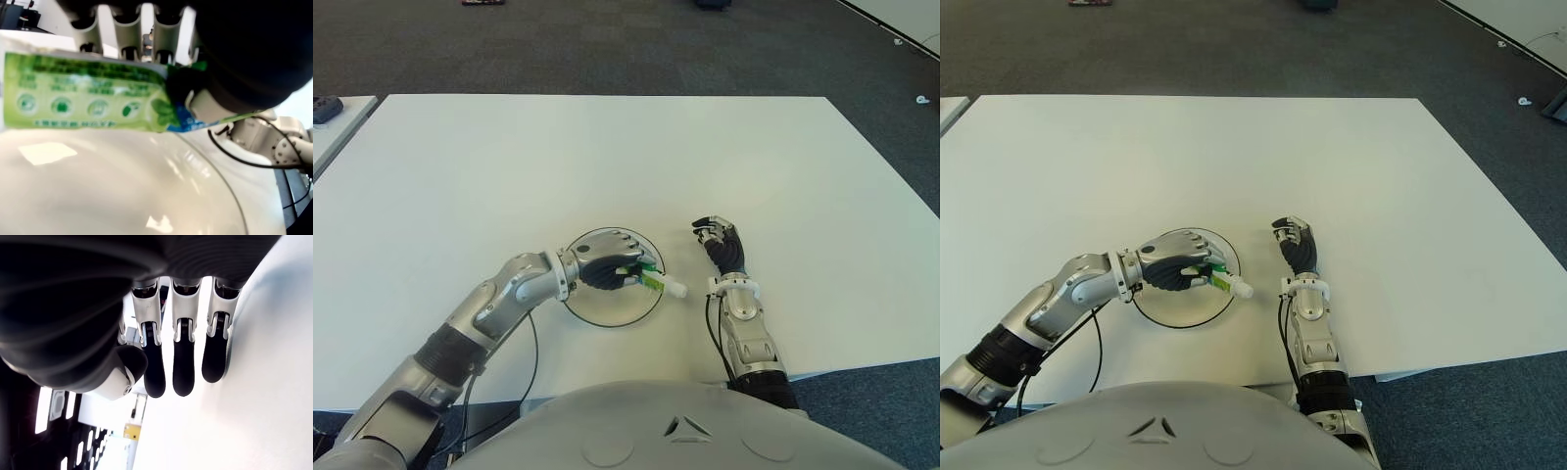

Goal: Put the toothpaste on the table into the plate.

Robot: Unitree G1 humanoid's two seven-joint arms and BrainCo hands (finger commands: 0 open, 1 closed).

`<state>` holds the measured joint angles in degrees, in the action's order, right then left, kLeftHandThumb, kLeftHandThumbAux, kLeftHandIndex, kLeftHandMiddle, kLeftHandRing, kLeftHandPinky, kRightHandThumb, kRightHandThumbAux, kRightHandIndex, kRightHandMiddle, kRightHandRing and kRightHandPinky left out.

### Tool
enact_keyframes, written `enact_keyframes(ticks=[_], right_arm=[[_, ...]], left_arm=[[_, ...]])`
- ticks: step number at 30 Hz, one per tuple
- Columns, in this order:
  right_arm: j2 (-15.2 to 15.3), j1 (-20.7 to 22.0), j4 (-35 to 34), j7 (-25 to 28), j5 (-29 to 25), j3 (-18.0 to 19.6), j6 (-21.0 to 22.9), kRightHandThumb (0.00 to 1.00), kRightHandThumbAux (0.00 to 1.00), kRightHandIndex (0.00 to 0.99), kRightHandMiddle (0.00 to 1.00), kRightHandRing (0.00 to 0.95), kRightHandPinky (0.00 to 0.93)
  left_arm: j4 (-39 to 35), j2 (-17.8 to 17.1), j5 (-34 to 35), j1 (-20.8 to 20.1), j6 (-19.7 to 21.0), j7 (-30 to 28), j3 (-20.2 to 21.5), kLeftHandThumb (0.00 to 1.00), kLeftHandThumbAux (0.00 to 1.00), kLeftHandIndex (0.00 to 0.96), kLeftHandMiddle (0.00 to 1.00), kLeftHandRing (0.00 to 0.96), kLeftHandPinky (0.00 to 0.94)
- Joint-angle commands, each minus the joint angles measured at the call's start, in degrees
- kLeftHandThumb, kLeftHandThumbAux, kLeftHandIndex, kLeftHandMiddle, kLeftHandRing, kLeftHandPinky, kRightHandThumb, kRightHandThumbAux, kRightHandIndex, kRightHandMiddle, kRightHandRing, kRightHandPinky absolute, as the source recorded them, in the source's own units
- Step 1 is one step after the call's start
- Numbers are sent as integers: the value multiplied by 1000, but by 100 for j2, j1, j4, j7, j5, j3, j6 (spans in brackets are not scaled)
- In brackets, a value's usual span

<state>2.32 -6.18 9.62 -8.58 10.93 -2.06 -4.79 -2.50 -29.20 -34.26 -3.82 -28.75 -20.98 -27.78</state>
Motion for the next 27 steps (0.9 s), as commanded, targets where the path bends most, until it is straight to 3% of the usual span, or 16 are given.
enact_keyframes(ticks=[1,8,27], right_arm=[[-25,-11,25,-26,-9,7,27,713,732,419,415,396,407],[-18,-13,54,-35,-5,5,1,713,733,419,414,394,401],[-26,11,90,-25,-45,19,22,713,732,418,415,394,407]], left_arm=[[446,122,-374,-86,-100,313,-136,714,707,438,791,799,814],[1373,256,-1036,-289,-359,1063,-395,713,709,437,801,814,832],[1680,195,-1849,-305,-309,2260,-598,710,711,434,797,813,831]])
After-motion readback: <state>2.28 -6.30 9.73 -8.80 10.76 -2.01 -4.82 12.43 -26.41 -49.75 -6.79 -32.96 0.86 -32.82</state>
